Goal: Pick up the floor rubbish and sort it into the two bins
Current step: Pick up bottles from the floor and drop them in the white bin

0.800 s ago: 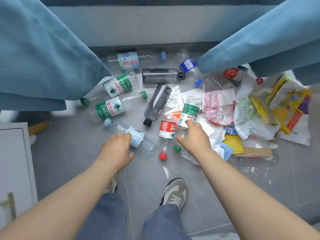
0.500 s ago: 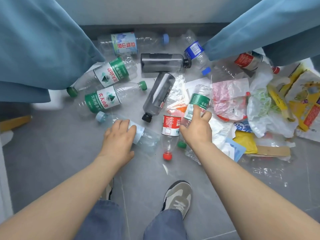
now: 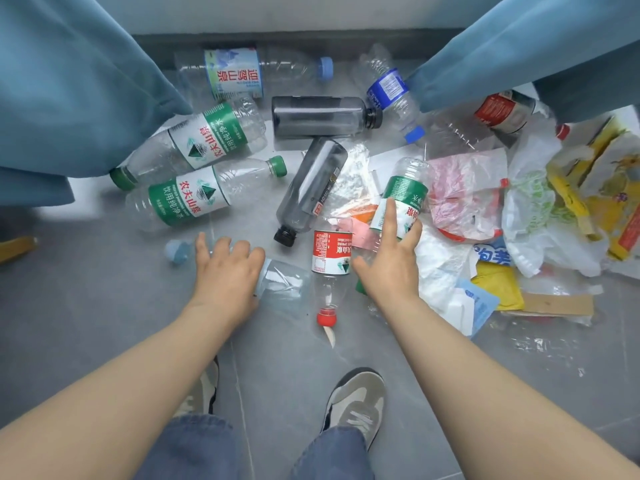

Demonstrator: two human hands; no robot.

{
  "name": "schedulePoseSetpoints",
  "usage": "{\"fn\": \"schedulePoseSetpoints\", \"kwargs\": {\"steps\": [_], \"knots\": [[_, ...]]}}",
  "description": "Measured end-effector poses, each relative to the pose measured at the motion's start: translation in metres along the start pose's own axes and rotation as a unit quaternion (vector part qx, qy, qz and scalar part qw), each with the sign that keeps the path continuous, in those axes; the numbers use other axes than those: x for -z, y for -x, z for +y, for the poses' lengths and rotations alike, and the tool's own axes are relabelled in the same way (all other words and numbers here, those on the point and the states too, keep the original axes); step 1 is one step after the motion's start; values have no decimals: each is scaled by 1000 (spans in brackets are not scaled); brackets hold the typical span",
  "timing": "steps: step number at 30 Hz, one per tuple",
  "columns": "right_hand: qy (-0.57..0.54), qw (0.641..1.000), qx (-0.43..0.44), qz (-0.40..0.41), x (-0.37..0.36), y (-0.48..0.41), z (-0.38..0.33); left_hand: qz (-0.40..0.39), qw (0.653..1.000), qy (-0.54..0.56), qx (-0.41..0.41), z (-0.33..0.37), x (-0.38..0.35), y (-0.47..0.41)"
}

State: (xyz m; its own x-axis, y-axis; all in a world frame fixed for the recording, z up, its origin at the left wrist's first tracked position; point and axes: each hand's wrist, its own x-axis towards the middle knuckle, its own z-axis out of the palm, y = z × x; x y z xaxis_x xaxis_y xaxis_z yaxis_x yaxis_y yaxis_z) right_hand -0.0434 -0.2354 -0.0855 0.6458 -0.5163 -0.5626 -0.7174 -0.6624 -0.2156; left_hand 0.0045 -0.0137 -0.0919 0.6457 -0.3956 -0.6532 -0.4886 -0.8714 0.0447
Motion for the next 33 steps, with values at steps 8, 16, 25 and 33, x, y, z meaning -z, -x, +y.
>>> {"fn": "schedulePoseSetpoints", "kwargs": {"steps": [8,16,25,33], "knots": [[26,998,-13,-55,65,53,-25,-25,992,111,59,-4,69,60],[-83,994,-61,-41,161,144,-67,55,957,273,79,-1,179,146],[-235,967,-88,30,306,261,-117,123,923,358,70,7,334,254],[-330,937,-33,110,486,388,-161,173,904,390,-2,24,514,384]]}}
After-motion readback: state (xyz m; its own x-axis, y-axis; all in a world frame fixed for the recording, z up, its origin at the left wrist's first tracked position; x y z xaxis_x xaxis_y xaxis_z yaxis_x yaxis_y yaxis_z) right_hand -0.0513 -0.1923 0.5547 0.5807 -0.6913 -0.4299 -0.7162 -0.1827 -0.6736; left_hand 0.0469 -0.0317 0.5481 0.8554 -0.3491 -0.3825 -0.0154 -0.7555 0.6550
